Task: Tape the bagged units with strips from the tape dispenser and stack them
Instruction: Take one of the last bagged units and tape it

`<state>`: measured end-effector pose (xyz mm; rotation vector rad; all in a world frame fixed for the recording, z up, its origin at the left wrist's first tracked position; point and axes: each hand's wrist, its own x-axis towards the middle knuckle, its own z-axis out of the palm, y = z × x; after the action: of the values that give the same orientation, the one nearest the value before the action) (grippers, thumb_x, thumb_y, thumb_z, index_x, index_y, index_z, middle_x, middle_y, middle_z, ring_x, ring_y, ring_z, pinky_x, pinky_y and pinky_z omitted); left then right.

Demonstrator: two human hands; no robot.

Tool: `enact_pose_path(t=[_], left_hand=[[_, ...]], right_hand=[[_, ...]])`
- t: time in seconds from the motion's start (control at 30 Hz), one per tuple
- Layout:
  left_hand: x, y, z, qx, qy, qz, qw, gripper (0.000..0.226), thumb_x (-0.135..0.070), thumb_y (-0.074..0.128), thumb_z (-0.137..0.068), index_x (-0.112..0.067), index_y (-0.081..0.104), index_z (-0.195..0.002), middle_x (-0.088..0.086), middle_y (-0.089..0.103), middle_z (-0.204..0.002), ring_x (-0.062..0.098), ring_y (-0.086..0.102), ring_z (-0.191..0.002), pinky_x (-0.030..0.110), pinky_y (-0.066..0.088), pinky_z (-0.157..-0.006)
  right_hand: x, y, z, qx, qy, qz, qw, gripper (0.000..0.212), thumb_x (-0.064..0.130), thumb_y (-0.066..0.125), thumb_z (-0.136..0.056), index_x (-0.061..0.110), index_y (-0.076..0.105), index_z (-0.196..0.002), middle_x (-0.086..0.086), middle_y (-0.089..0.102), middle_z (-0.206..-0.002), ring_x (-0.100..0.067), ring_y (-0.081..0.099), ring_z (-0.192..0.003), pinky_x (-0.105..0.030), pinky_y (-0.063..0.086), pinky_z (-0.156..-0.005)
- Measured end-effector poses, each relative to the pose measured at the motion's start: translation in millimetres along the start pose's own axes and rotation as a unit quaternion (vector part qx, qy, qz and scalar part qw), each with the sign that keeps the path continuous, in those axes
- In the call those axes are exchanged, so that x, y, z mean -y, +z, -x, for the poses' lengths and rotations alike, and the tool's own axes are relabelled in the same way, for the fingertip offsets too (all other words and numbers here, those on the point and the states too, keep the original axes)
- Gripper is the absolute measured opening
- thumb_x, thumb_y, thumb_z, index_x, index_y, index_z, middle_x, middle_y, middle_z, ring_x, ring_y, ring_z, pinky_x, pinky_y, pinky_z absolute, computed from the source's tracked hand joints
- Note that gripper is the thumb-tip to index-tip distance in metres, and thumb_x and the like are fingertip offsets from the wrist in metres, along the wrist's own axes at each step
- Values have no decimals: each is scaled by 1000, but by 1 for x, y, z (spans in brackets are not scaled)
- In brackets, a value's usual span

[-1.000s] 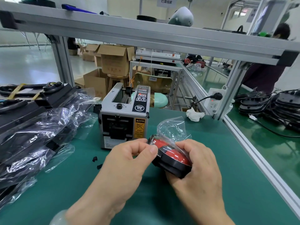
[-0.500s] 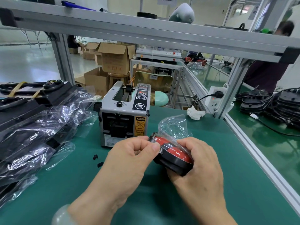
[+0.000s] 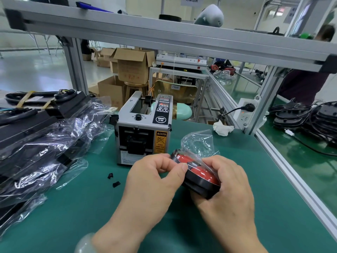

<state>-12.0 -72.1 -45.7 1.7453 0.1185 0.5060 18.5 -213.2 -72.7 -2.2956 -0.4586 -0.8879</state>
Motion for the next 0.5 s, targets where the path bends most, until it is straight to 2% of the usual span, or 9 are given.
enact_pose_path(t=[0.1, 0.17, 0.23, 0.27, 0.33, 0.37, 0.43, 0.47, 0.5], left_hand=[[4, 1, 0, -13, -1, -5, 1000, 6, -34, 74, -68, -29, 70, -68, -34, 65, -79, -20, 57, -85, -5, 35, -66], [7, 2, -1, -26, -21, 14, 999, 14, -33, 77, -66, -21, 70, -68, -23, 69, -77, -13, 61, -79, -1, 39, -63], [8, 1, -3, -26, -79, 70, 994, 17, -30, 77, -67, -18, 69, -76, -8, 71, -74, -4, 63, -64, 6, 45, -56], [10, 1, -5, -14, -112, 109, 988, 15, -27, 74, -72, -17, 68, -80, -3, 72, -75, 0, 64, -64, 10, 46, -56], [12, 1, -8, 1, -172, 169, 971, 9, -24, 64, -85, -16, 67, -86, 5, 74, -87, 7, 68, -77, 20, 49, -63], [15, 0, -9, 7, -180, 170, 969, 15, -31, 62, -86, -18, 66, -92, 4, 74, -95, 10, 69, -85, 23, 48, -67], [16, 1, -9, 47, -173, 158, 971, 56, -57, 68, -65, -25, 62, -110, -5, 71, -107, 9, 65, -100, 28, 49, -79], [15, 3, -9, 79, -177, 161, 968, 75, -63, 68, -53, -29, 58, -119, -8, 68, -112, 7, 63, -105, 31, 49, -86], [14, 4, -8, 110, -184, 168, 962, 81, -63, 69, -50, -31, 56, -123, -9, 68, -114, 7, 62, -106, 32, 48, -89]], right_hand=[[0, 0, 0, -1, 4, 0, 1000, 59, 9, 88, -46, 18, 66, -100, 5, 64, -101, -19, 56, -89, -31, 45, -79], [-1, 0, 0, -1, 5, -7, 1000, 58, 9, 88, -47, 18, 66, -100, 5, 64, -101, -15, 53, -90, -24, 40, -81], [-2, 0, 0, -5, 6, -11, 1000, 59, 9, 88, -46, 18, 66, -100, 6, 64, -102, -11, 50, -92, -20, 36, -81], [-2, 0, 0, -7, 5, -13, 1000, 60, 8, 88, -46, 18, 66, -100, 7, 63, -102, -10, 49, -93, -19, 36, -81], [-3, 0, 0, -13, 0, -19, 1000, 61, 8, 88, -45, 19, 66, -100, 10, 61, -102, -9, 48, -93, -18, 35, -81], [-3, 1, 0, -17, -3, -21, 1000, 61, 7, 88, -45, 20, 66, -100, 12, 60, -101, -8, 48, -93, -17, 35, -80], [-3, 1, 0, -21, -11, -22, 999, 62, 7, 88, -44, 20, 66, -100, 13, 59, -101, -8, 48, -92, -17, 35, -79], [-3, 1, 0, -21, -15, -21, 999, 62, 7, 88, -43, 19, 66, -100, 12, 60, -101, -8, 48, -92, -17, 36, -79], [-4, 1, 0, -20, -19, -19, 999, 61, 7, 88, -43, 18, 67, -99, 10, 61, -101, -9, 49, -92, -18, 36, -79]])
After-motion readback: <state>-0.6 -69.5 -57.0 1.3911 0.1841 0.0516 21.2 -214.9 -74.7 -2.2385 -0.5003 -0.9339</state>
